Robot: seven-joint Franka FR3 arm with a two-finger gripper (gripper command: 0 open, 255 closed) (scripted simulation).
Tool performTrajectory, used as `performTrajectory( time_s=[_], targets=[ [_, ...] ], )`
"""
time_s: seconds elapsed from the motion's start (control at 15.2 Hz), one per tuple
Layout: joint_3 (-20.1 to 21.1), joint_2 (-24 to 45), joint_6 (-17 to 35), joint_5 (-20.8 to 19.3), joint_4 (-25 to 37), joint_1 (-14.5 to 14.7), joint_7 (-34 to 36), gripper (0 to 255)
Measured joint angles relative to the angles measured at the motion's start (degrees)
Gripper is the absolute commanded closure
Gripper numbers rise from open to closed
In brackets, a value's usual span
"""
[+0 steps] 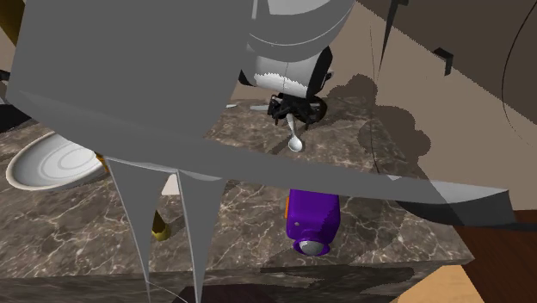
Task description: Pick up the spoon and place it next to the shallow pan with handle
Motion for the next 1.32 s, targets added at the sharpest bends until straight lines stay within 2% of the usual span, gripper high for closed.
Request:
performTrajectory(
  time_s=[0.13,0.2,0.86,1.32],
  targets=[
    [0.0,0.0,0.0,0.0,0.0,0.0,0.0,0],
    [0.0,0.0,0.0,0.0,0.0,0.0,0.0,255],
    [0.0,0.0,0.0,0.0,0.0,0.0,0.0,255],
    [0.1,-2.3,-3.8,0.2,1.5,-0.2,0.1,255]
  ],
)
